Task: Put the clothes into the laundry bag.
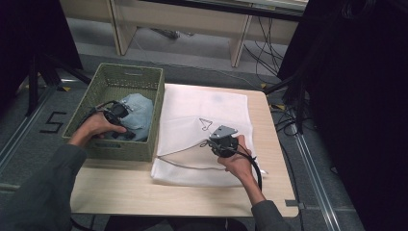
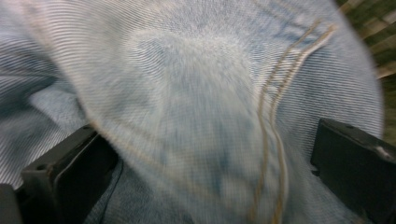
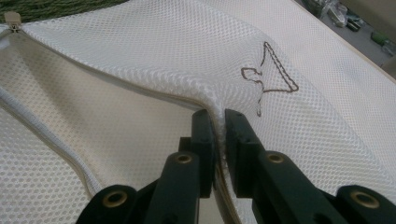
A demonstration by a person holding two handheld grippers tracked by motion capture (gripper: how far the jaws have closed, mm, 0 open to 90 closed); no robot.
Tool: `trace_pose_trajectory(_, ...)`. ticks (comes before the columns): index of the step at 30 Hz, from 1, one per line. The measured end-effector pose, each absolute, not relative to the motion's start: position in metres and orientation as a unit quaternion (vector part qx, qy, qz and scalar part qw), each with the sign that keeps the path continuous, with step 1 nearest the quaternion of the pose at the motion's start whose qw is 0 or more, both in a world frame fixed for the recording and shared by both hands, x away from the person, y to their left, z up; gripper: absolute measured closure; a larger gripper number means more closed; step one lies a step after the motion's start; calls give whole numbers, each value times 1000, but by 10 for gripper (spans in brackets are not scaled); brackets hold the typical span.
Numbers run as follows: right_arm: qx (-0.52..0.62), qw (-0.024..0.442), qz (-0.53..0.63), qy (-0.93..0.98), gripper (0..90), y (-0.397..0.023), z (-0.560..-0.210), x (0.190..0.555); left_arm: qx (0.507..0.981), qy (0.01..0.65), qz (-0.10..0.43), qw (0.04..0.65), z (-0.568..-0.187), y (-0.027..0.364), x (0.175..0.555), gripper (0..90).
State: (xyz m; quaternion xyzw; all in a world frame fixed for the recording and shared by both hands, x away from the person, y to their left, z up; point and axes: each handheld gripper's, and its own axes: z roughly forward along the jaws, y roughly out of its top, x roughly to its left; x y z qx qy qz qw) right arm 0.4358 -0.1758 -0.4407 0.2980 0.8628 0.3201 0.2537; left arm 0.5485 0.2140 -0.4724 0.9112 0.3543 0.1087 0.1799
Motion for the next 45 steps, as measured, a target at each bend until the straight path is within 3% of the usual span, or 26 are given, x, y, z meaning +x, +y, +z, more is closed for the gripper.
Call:
trace_pose_trajectory(5, 300, 252, 320, 863, 833, -176, -441, 435, 911, 359, 116, 168, -476, 211, 550, 15)
trace_pose_trajectory(6, 300, 253, 320, 862, 833, -176, -441, 435, 911, 357, 124, 167, -474, 212, 549, 120)
trace_pose_trajectory(7, 301, 253, 320, 862, 833, -176, -441, 435, 901, 372, 132, 178, -475, 211, 548, 280)
trace_pose_trajectory(9, 301, 254, 319, 862, 835, -176, -441, 435, 898, 380, 131, 180, -474, 214, 548, 422)
trace_pose_trajectory(16, 296, 258, 323, 861, 835, -176, -440, 436, 882, 405, 131, 203, -468, 219, 549, 730)
trace_pose_trajectory(29, 298, 259, 324, 860, 835, -178, -438, 437, 845, 425, 171, 277, -447, 228, 546, 806)
trace_pose_trajectory(35, 308, 256, 329, 855, 835, -179, -437, 436, 812, 439, 178, 339, -418, 246, 540, 811)
trace_pose_trajectory(45, 309, 263, 331, 852, 857, -180, -435, 437, 789, 435, 206, 383, -365, 266, 523, 821)
